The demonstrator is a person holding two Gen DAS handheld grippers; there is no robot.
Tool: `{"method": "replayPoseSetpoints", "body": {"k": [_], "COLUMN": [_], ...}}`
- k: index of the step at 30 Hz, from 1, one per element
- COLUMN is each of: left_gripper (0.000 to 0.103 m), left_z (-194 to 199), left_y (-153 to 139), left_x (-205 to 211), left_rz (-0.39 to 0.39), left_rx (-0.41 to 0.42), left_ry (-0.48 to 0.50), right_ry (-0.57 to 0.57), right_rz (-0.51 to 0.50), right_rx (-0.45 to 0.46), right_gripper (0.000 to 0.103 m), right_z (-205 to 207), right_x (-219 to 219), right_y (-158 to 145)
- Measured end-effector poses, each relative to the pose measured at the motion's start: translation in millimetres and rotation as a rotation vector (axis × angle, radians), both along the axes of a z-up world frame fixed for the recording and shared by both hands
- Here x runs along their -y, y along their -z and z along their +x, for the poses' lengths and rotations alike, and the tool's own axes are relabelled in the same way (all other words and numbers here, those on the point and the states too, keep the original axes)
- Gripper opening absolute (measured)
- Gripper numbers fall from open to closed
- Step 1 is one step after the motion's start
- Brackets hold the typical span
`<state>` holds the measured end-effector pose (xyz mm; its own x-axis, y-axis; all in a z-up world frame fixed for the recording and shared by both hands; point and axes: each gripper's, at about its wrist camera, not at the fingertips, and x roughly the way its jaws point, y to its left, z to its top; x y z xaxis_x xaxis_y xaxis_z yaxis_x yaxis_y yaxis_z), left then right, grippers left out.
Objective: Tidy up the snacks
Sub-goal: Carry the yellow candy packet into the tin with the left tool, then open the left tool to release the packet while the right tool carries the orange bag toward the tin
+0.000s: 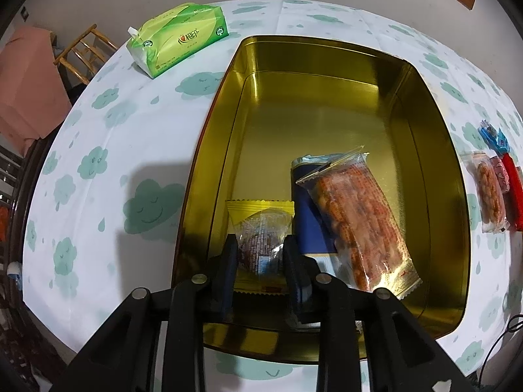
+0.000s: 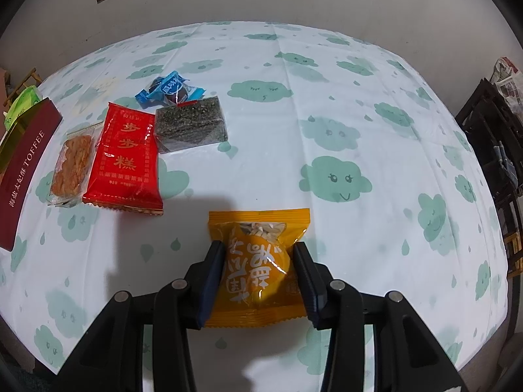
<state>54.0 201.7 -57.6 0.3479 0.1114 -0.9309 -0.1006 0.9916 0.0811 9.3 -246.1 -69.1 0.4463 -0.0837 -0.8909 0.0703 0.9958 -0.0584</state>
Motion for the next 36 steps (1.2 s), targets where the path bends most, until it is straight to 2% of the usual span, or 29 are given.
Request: {"method": "replayPoseSetpoints", "body": {"k": [2,5,10,13,15,21,27,36], "left_gripper": [0.038,0.046,0.052,0.062,0.069,0.075,0.077,0.086], "left_z": [-1.0,-2.6,-5.9,-9.5,-12.9,-21.2,-28.5,-42.7], "left_y": [-2.2,-5.5,-9.7,-16.3,-21.8,-39.9,-49.0,-60.2], "left_x": [1.1,2.4,6.2,8.5,11.9,17.7,17.4,6.6], "left_rz": [0.028,0.021,0.017,0.001,0.028,0.076,0.059,0.101], "left_rx": [0.014,0.030,0.055,0.086,0.112,0.182,0.219,0.274], "left_ry": [0.001,0.013,0.024,0.031,0.033,0.052,0.037,-0.004], "right_ry": [0.007,0.014,0.028,0.039,0.044,0.056,0.061,0.005], "right_rz": [0.003,0.002,0.003,0.009,0.011,0.024,0.028,0.057], "right_rx": [0.002,0.007,0.013,0.014,0.014,0.020,0.045,0.127], "right_gripper": [0.043,0.042,0.040,0.039,0.039,0.038,0.038,0.038], "right_z": [-0.6,-1.3,-0.3,0.4,0.9,-1.0,-3.3,-7.4], "right_x": [-0.3,-1.1,-2.2,-1.7,-1.3,-2.3,-5.9,-30.8], "right_y": [-0.5,-0.9,-1.4,-2.1,-2.6,-6.4,-17.5,-61.7]}}
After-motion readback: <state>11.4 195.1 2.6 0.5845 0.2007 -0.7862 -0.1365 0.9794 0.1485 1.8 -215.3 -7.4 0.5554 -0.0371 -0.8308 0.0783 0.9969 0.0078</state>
